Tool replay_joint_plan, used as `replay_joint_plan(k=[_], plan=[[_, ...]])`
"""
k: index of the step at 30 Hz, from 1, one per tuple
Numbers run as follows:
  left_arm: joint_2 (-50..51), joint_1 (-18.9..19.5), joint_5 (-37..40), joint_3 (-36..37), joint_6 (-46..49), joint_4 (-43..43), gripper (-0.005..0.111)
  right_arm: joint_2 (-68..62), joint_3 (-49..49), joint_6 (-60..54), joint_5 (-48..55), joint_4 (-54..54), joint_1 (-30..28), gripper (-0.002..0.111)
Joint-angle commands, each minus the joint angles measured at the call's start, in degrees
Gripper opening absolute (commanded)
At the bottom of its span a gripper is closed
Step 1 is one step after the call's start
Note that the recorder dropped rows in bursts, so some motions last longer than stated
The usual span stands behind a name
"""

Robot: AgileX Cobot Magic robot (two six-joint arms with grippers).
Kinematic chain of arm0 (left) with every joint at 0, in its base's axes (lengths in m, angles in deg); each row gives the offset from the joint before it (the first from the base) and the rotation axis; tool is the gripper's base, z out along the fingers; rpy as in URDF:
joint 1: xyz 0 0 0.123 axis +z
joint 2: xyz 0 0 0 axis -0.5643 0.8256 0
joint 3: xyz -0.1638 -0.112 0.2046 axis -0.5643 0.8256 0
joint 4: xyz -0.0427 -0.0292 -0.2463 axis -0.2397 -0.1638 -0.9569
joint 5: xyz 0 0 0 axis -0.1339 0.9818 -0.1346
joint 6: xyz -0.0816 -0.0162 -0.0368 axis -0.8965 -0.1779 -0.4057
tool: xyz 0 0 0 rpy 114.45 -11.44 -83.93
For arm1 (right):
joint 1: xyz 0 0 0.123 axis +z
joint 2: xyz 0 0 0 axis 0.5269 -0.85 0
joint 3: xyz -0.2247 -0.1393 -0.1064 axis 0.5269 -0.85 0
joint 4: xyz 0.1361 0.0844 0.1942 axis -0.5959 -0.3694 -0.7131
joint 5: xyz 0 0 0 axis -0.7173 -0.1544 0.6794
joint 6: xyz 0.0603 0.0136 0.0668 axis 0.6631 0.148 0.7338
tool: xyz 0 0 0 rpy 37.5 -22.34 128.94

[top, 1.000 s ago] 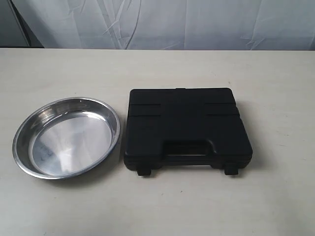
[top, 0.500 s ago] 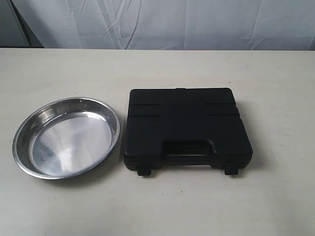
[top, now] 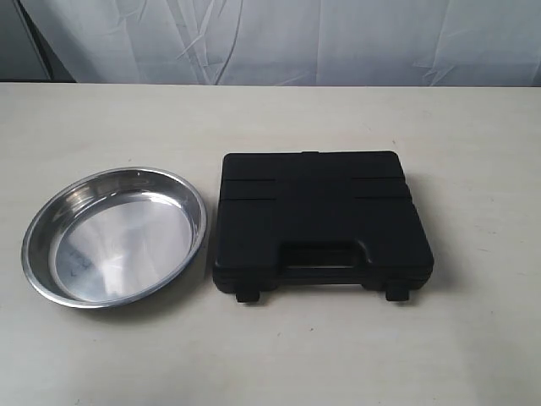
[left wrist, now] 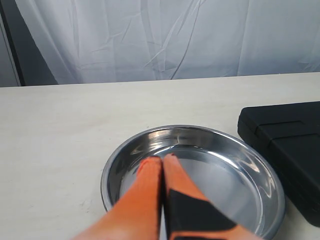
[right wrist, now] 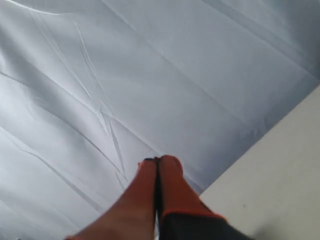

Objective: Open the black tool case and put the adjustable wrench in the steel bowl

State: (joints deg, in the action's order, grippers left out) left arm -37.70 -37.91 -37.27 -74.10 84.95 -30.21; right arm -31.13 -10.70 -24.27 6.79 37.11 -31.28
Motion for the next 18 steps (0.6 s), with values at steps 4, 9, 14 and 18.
replay_joint_plan(k=[4,9,14,18], plan=[[-0.39,0.0,0.14,0.31,0.05,0.03,0.0,-1.5,8.69,-3.33,15.48,4.3,0.09,-0.001],[-0.39,0.0,0.14,0.31,0.05,0.03,0.0,-14.22,24.65,-4.52,33.31,20.76,0.09,-0.001],[-0.39,0.0,0.14,0.31,0.05,0.03,0.0,-32.96,41.79,-10.08,53.54,34.02,0.09,-0.001],[-0.39,0.0,0.14,0.31,0.05,0.03,0.0,-47.3,53.61,-15.2,66.46,31.89,0.09,-0.001]])
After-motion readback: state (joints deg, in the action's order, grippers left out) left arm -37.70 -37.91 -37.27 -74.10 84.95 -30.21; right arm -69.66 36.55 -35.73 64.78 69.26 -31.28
